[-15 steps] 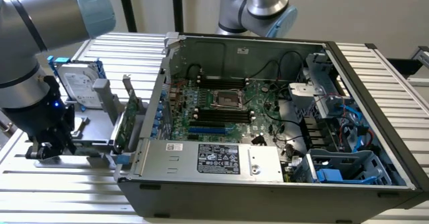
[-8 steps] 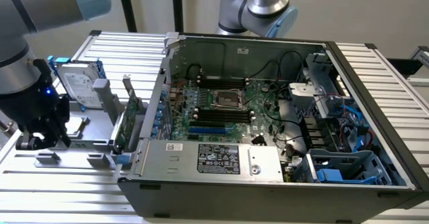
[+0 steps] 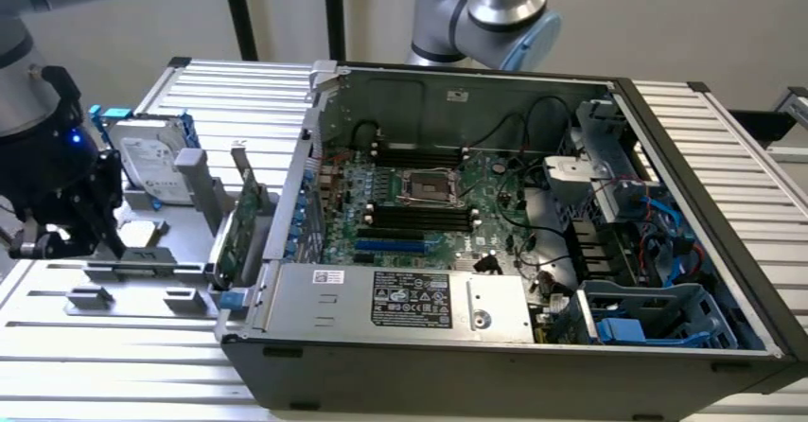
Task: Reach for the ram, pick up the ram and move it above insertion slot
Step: 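Pick up the ram and move it above insertion slot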
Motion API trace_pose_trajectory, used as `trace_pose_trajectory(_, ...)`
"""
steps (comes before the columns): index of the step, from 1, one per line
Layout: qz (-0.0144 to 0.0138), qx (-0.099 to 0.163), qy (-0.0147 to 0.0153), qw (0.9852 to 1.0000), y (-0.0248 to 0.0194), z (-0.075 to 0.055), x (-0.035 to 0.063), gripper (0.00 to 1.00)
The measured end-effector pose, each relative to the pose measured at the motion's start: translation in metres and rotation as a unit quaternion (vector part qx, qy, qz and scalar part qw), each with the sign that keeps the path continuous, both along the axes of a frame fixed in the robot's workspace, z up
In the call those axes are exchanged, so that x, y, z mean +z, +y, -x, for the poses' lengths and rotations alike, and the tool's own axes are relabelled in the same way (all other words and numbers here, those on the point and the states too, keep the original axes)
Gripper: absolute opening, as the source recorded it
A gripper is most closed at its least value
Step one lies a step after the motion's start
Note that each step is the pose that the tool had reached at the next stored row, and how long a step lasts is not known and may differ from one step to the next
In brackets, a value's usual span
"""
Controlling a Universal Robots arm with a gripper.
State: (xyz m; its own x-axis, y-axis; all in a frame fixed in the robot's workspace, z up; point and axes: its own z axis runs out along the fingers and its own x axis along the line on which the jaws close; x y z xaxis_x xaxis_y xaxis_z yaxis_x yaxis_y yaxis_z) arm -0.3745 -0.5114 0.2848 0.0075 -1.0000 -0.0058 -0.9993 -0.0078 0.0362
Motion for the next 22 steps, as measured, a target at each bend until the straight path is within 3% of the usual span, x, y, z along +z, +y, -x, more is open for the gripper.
trace_pose_trajectory(10,-0.0038,0.001,0.0000,1.0000,0.0000,-0.025,0.0451,0.14)
trace_pose_trajectory(22,-0.0101,0.002,0.0001,0.9999,0.0000,-0.074,0.0994,0.14)
